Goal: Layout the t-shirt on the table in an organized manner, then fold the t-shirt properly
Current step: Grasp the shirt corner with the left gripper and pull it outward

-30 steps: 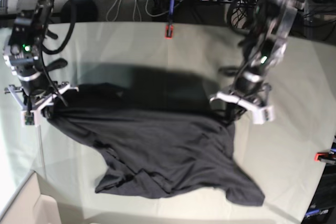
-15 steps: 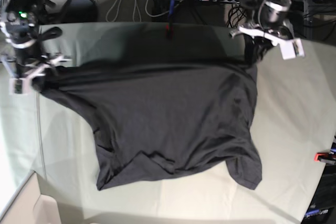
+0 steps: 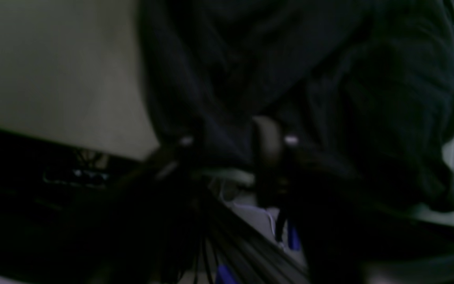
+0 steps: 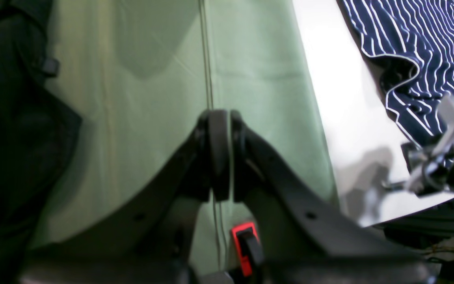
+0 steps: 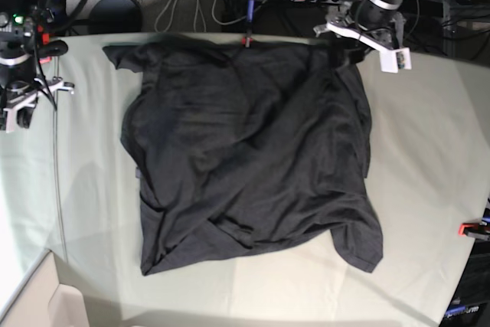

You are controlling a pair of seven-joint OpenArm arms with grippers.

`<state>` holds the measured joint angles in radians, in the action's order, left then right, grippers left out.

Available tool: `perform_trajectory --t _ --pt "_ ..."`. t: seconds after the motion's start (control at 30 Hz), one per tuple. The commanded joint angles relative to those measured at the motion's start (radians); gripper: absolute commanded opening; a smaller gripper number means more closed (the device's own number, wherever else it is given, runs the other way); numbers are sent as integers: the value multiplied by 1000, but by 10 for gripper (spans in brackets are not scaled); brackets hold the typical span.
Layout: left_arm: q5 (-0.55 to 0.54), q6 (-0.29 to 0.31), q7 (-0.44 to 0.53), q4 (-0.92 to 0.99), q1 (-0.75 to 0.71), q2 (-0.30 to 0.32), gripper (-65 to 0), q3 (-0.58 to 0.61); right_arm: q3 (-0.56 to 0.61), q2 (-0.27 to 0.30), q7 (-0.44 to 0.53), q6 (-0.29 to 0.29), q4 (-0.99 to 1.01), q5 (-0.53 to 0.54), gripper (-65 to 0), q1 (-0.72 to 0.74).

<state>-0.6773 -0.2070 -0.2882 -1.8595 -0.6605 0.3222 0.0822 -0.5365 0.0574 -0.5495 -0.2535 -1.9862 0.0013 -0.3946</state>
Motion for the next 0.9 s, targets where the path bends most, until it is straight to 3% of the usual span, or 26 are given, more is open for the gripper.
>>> perform_trajectory --t 0.0,0.13,0.33,0.47,0.7,0.87 --pt "3 5 13 -24 -3 8 -379 -6 -6 11 24 9 -15 4 -650 1" --pt "3 8 31 -27 -2 10 -314 -71 -6 8 24 9 -15 4 -650 7" --pt "1 11 31 -19 60 5 -313 -239 -4 8 18 9 6 4 -650 21" --pt "1 11 25 65 189 4 -313 -309 2 5 18 9 14 4 -650 21" --pt "1 13 24 380 468 4 -313 -298 2 -15 22 9 44 4 -650 36" --pt "12 13 24 570 620 10 -313 -152 2 -12 24 9 69 4 -650 46"
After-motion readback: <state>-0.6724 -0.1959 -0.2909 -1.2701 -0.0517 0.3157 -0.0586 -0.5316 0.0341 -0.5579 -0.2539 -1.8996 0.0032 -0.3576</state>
